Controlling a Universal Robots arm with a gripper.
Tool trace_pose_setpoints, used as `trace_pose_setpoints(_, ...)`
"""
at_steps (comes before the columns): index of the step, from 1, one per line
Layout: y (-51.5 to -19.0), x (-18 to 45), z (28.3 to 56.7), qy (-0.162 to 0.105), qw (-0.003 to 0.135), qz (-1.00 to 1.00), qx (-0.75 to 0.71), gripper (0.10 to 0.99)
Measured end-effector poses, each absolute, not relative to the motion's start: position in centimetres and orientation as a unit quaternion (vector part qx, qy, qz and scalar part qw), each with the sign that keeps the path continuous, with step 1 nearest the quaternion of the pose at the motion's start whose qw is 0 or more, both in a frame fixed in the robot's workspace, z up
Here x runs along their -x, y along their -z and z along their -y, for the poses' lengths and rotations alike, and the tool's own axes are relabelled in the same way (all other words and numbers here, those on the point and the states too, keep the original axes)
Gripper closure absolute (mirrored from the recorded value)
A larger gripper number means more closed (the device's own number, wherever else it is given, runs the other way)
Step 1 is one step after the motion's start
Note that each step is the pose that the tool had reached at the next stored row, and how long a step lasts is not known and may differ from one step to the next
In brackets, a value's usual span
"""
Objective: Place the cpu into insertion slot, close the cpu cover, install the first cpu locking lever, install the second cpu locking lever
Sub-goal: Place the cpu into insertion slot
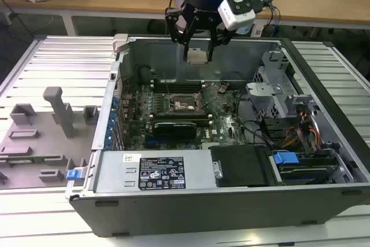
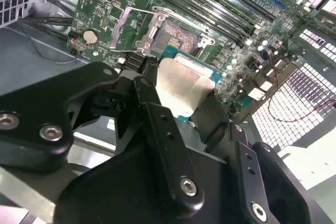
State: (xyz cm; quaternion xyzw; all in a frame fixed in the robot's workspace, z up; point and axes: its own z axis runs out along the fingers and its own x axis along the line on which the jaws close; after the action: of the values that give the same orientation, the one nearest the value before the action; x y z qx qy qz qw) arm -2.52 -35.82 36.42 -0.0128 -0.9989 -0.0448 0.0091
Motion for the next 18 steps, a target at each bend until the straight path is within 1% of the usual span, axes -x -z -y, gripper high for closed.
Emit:
trace_pose_setpoints(8, -36.4, 2.5, 35.8, 0.045, 0.009, 0.999, 0.013, 0.549)
trace_pose_setpoints(18, -34.8, 2.5, 35.8, 0.045, 0.009, 0.999, 0.013, 0.549)
